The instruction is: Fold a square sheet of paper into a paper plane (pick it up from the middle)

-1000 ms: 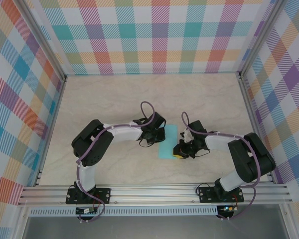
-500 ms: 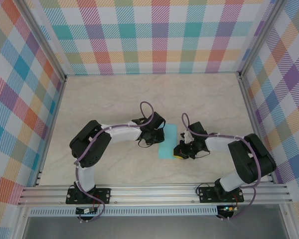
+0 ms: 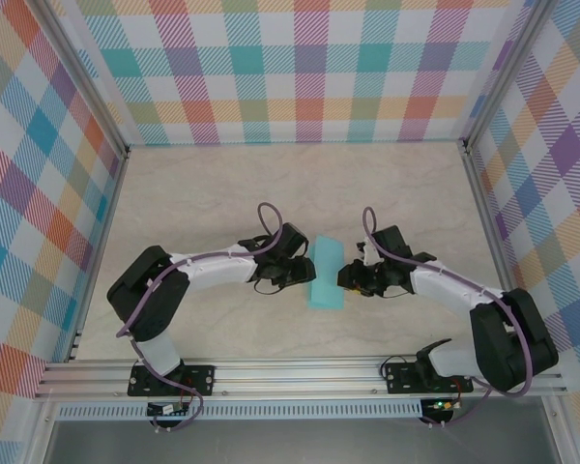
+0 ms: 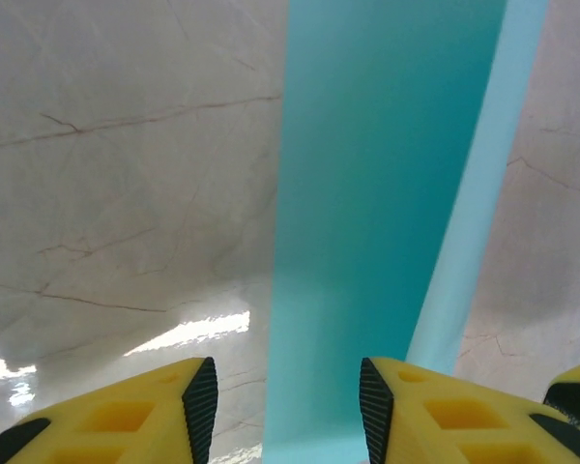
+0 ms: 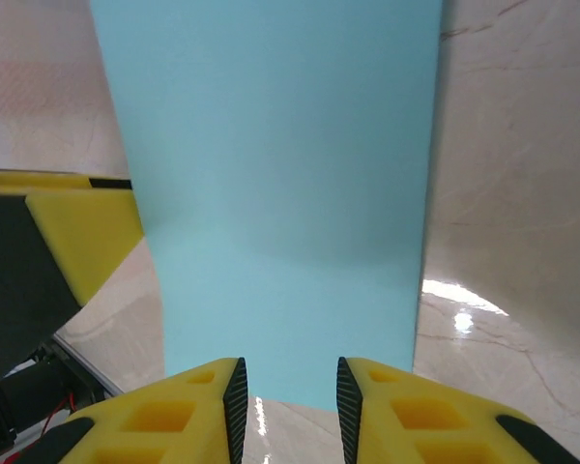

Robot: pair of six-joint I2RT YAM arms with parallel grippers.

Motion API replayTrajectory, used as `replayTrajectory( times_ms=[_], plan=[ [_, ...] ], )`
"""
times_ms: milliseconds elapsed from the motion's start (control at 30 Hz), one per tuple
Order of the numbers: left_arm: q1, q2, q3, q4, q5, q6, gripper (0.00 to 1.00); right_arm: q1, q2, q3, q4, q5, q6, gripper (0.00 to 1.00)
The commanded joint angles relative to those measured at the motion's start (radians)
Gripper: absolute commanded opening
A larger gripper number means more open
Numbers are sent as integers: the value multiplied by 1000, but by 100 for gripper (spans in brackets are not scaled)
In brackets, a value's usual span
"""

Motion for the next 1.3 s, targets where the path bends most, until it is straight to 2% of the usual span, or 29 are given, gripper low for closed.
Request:
replayTrajectory(
  times_ms=[0, 300, 433, 533, 767, 967, 1267],
  plan=[
    [-8, 9, -7, 95, 67, -15, 47, -4, 21, 17, -43, 7, -24, 32],
    [-8, 31, -6, 174, 109, -31, 50, -4, 56, 10, -17, -33, -32, 31],
    [-8, -3, -28, 173, 62, -48, 51, -5, 74, 9, 3, -48, -31, 28],
    [-8, -41, -47, 165, 26, -48, 56, -4, 99, 11, 24, -63, -28, 27],
    [-8, -60, -79, 201, 19, -69, 66, -5, 137, 8, 47, -55, -22, 24],
    [-9, -119, -113, 213, -47, -80, 74, -5, 154, 5, 53, -55, -23, 22],
    [-8, -65, -97, 261, 7, -80, 75, -4, 155, 7, 52, -55, -24, 21]
  ],
)
